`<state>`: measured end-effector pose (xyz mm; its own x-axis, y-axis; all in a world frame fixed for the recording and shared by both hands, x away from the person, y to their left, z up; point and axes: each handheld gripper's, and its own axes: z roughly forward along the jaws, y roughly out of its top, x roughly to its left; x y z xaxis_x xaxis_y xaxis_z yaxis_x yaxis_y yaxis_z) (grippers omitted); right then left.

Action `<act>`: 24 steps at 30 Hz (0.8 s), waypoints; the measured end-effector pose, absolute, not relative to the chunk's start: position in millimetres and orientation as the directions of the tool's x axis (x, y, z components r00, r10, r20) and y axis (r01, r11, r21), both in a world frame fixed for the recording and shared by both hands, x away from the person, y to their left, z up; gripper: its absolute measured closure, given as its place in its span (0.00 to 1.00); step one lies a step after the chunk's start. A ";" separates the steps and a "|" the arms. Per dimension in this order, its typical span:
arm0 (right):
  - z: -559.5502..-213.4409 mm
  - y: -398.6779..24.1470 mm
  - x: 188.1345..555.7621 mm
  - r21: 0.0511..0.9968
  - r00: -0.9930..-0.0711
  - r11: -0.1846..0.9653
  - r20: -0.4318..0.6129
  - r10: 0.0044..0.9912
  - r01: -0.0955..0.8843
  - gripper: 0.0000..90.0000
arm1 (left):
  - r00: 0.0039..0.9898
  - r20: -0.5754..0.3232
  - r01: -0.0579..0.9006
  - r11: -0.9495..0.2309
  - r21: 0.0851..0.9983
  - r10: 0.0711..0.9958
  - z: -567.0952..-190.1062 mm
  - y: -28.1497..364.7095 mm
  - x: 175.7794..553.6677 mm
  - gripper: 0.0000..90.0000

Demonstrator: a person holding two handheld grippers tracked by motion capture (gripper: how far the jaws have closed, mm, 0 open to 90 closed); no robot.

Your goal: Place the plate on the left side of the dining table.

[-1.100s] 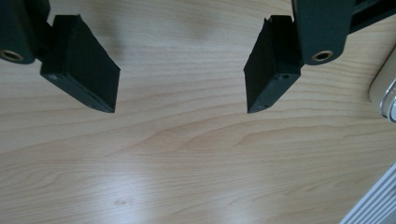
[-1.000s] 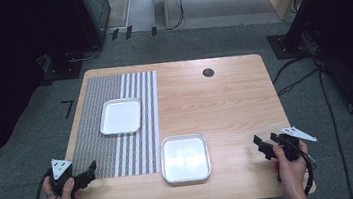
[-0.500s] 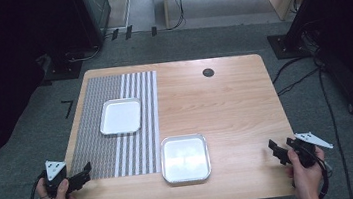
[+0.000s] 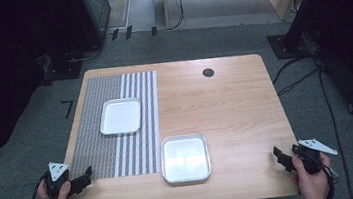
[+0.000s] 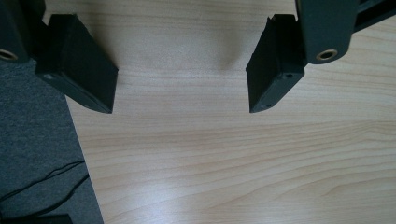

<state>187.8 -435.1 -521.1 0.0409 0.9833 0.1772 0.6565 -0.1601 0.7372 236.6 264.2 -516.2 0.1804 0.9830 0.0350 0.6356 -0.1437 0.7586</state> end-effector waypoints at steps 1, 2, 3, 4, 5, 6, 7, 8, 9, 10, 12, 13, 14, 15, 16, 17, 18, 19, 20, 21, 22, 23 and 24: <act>-521.5 -434.1 187.5 0.739 0.039 -0.154 0.170 0.985 0.655 0.27 | 0.183 0.036 0.639 -0.147 0.755 0.982 -516.7 263.8 236.8 0.12; -521.9 -433.1 187.4 0.742 0.035 -0.140 0.156 0.987 0.656 0.27 | 0.186 0.039 0.642 -0.152 0.751 0.982 -516.7 263.4 237.2 0.12; -522.4 -431.7 187.6 0.745 0.029 -0.121 0.136 0.990 0.656 0.27 | 0.186 0.041 0.646 -0.153 0.748 0.982 -516.9 263.2 237.6 0.12; -522.8 -430.4 187.6 0.746 0.029 -0.113 0.125 0.992 0.657 0.26 | 0.186 0.038 0.652 -0.152 0.743 0.982 -517.1 263.1 238.0 0.12; -523.4 -429.1 187.4 0.748 0.031 -0.109 0.118 0.993 0.654 0.26 | 0.187 0.036 0.656 -0.152 0.739 0.982 -517.3 263.2 238.4 0.12; -523.8 -428.4 187.2 0.751 0.031 -0.105 0.112 0.993 0.652 0.26 | 0.187 0.033 0.659 -0.150 0.737 0.982 -517.4 263.6 238.7 0.12; -523.9 -427.7 187.1 0.751 0.029 -0.098 0.104 0.994 0.653 0.26 | 0.187 0.027 0.661 -0.146 0.736 0.982 -517.5 264.1 239.0 0.12; -524.0 -426.9 187.0 0.750 0.028 -0.091 0.097 0.995 0.655 0.26 | 0.187 0.018 0.665 -0.140 0.734 0.982 -517.6 264.8 239.2 0.12; -524.1 -425.9 187.1 0.749 0.027 -0.084 0.088 0.996 0.657 0.26 | 0.186 0.009 0.668 -0.133 0.732 0.982 -517.7 265.6 239.7 0.12; -524.1 -425.0 187.2 0.748 0.024 -0.074 0.077 0.997 0.660 0.25 | 0.185 -0.001 0.671 -0.126 0.731 0.983 -517.8 266.4 240.1 0.12; -524.3 -422.7 187.9 0.744 0.021 -0.054 0.054 0.998 0.666 0.24 | 0.186 -0.004 0.673 -0.124 0.729 0.983 -517.8 266.8 240.4 0.12; -524.5 -421.5 188.3 0.742 0.020 -0.044 0.041 0.999 0.668 0.24 | 0.186 -0.004 0.673 -0.125 0.729 0.983 -517.8 266.8 240.4 0.12; -524.6 -420.4 188.6 0.740 0.017 -0.034 0.030 0.999 0.671 0.24 | 0.186 -0.005 0.673 -0.124 0.729 0.983 -517.8 266.9 240.4 0.12; -524.6 -420.5 188.7 0.740 0.017 -0.034 0.031 0.999 0.671 0.23 | 0.186 -0.004 0.673 -0.124 0.729 0.983 -517.8 266.9 240.4 0.12; -524.6 -420.5 188.7 0.740 0.016 -0.034 0.031 0.999 0.672 0.23 | 0.186 -0.005 0.673 -0.124 0.729 0.983 -517.8 266.9 240.4 0.12; -524.7 -420.3 188.7 0.740 0.015 -0.033 0.030 0.999 0.672 0.23 | 0.186 -0.005 0.674 -0.124 0.729 0.983 -517.8 266.9 240.4 0.12; -524.7 -420.3 188.7 0.740 0.015 -0.033 0.030 0.999 0.672 0.23 | 0.187 -0.005 0.673 -0.124 0.729 0.982 -517.8 267.0 240.5 0.12; -524.7 -420.3 188.7 0.740 0.015 -0.033 0.030 0.999 0.672 0.23 | 0.187 -0.005 0.674 -0.124 0.729 0.982 -517.8 267.0 240.5 0.12; -524.7 -420.3 188.7 0.740 0.015 -0.033 0.030 0.999 0.672 0.23 | 0.187 -0.005 0.674 -0.124 0.729 0.982 -517.8 267.0 240.5 0.12; -524.7 -420.3 188.7 0.740 0.015 -0.032 0.030 0.999 0.672 0.23 | 0.187 -0.005 0.674 -0.124 0.728 0.982 -517.8 267.0 240.5 0.12; -524.7 -420.3 188.7 0.740 0.015 -0.033 0.030 0.999 0.672 0.23 | 0.187 -0.005 0.674 -0.125 0.728 0.982 -517.8 267.0 240.5 0.12; -524.7 -420.3 188.7 0.740 0.015 -0.033 0.030 0.999 0.672 0.23 | 0.187 -0.005 0.674 -0.125 0.728 0.982 -517.8 267.0 240.5 0.12; -524.7 -420.3 188.7 0.740 0.015 -0.032 0.030 0.999 0.672 0.23 | 0.187 -0.005 0.674 -0.125 0.728 0.982 -517.8 267.0 240.5 0.12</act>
<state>188.7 -420.3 -524.7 0.0150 0.9994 0.0299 0.6721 -0.0322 0.7398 240.5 267.0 -517.8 0.1871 0.9823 -0.0049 0.6737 -0.1247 0.7284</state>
